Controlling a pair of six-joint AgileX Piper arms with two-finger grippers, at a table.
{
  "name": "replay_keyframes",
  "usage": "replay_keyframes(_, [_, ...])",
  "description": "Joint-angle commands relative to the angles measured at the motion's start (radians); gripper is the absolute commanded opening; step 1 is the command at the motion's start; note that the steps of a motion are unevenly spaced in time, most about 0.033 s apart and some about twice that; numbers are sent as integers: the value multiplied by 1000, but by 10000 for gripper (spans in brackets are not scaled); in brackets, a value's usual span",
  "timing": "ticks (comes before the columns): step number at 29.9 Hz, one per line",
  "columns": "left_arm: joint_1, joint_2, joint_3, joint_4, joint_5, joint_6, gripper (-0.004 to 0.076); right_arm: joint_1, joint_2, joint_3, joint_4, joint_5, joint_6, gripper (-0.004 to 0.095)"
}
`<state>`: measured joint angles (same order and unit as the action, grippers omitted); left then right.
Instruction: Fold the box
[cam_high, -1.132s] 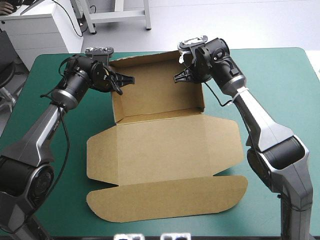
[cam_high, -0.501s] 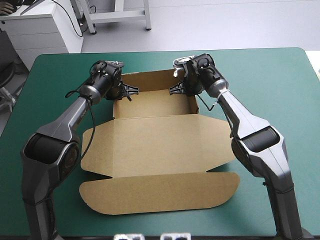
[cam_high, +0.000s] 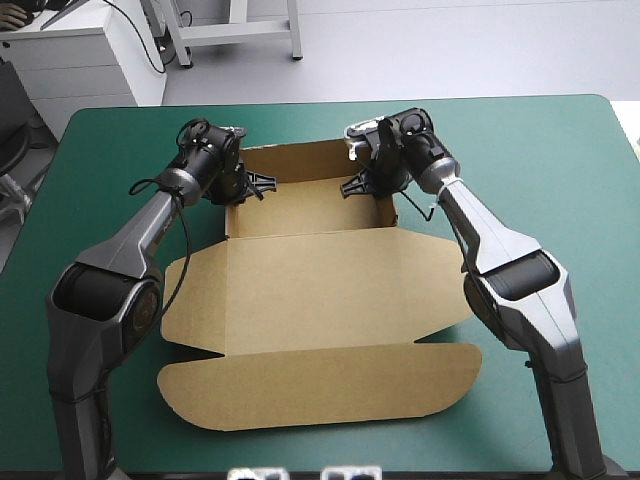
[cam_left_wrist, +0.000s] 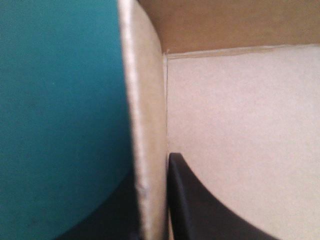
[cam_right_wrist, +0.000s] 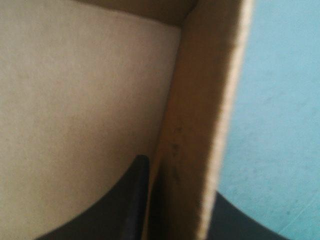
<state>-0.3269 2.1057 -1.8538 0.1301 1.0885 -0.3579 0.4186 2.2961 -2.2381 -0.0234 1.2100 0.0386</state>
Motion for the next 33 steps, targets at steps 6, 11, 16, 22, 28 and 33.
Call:
replay_keyframes(6, [-4, -20, -99, -38, 159, 47, 123, -16, -65, -8, 89, 41, -67, 460])
replay_keyframes(11, [-4, -20, -118, -34, 173, 52, 226, -28, -79, -8, 89, 41, -78, 460])
replay_keyframes(16, [-4, -20, -118, -14, 197, 54, 270, -28, -81, -22, 91, 41, -109, 460])
replay_keyframes(22, [-4, -22, -124, -12, 197, 54, 270, -28, -81, -88, 91, 41, -127, 460])
replay_keyframes(28, [-4, -24, -204, -15, 197, 50, 270, -28, -81, -137, 94, 41, -127, 460])
replay_keyframes(33, [-4, -26, -265, -3, 197, 50, 267, -28, -83, -137, 89, 41, -121, 460])
